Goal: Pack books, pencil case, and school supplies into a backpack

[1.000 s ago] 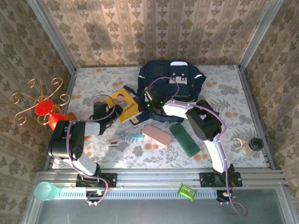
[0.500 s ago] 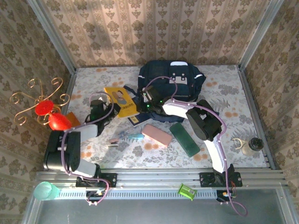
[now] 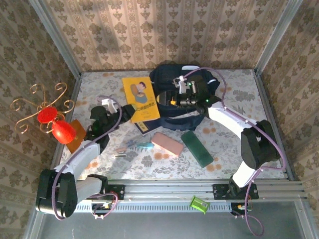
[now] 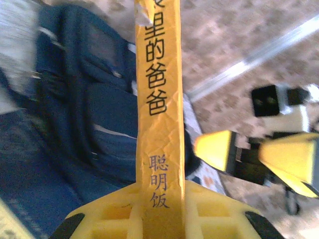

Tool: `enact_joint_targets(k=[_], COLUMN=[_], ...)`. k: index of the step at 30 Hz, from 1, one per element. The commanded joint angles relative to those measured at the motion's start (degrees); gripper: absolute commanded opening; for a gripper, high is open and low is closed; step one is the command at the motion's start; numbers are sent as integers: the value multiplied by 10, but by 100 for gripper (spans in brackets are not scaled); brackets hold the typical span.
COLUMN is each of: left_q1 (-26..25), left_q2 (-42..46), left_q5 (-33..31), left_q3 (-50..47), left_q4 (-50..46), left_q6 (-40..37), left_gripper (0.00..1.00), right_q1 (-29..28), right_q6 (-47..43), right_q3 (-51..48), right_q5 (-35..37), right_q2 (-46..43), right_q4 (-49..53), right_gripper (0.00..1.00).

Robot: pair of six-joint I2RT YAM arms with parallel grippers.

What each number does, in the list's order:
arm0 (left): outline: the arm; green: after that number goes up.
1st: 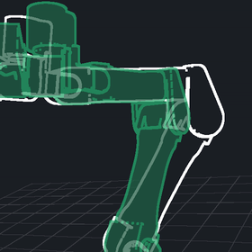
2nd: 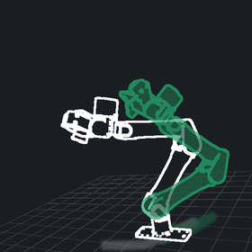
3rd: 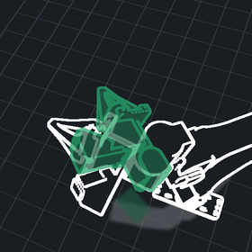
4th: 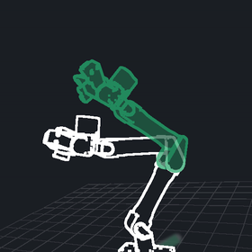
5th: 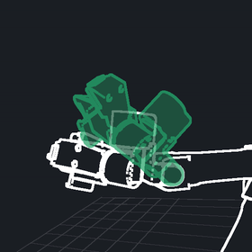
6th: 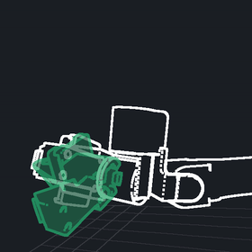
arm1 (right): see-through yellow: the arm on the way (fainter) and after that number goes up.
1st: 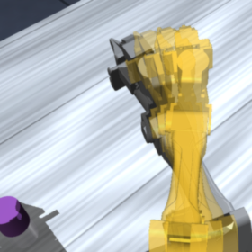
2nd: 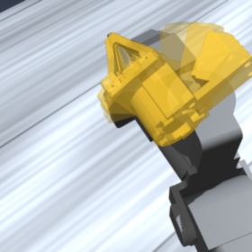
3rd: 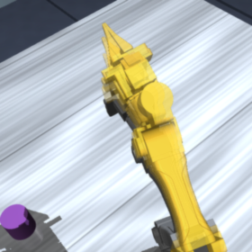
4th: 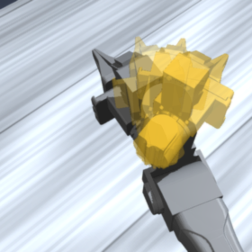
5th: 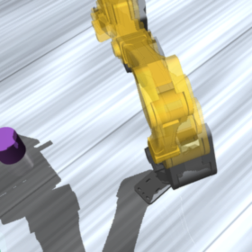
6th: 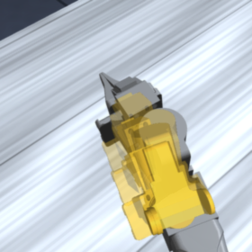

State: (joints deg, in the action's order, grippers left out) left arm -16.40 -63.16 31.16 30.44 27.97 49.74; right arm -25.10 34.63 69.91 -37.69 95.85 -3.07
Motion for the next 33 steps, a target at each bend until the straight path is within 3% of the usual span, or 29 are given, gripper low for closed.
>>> enact_joint_targets(k=[1,6,8,11,15,17,21,24,28,31,33], left_q1=[-36,-70,-72,-71,-77,-81,-94,-130,-188,-236,-273], left_q2=[22,-6,-32,-83,-144,-166,-198,-218,-259,-301,-336], left_q5=[53,53,53,53,53,51,24,-48,-137,-174,-231], left_q3=[38,53,53,58,77,87,125,177,251,305,340], left_q4=[85,152,199,259,249,226,96,-61,-192,-253,-289], left_q6=[13,58,91,135,136,116,16,-113,-286,-422,-495], left_gripper=[0,0,0,0,1,9,37,50,62,64,66], right_q1=[-4,7,10,20,43,56,101,151,243,317,357], right_q6=[65,158,193,258,327,328,288,242,198,150,110], right_q3=[-36,-88,-110,-149,-185,-196,-211,-223,-235,-230,-224], right_q5=[-74,-92,-100,-100,-81,-71,-60,-55,-63,-51,-34], right_q2=[-23,-46,-54,-69,-92,-106,-146,-198,-265,-316,-345], right_q4=[-71,-206,-265,-360,-438,-422,-327,-238,-151,-47,19], right_gripper=[100,100,94,67,34,13,3,0,0,0,0])
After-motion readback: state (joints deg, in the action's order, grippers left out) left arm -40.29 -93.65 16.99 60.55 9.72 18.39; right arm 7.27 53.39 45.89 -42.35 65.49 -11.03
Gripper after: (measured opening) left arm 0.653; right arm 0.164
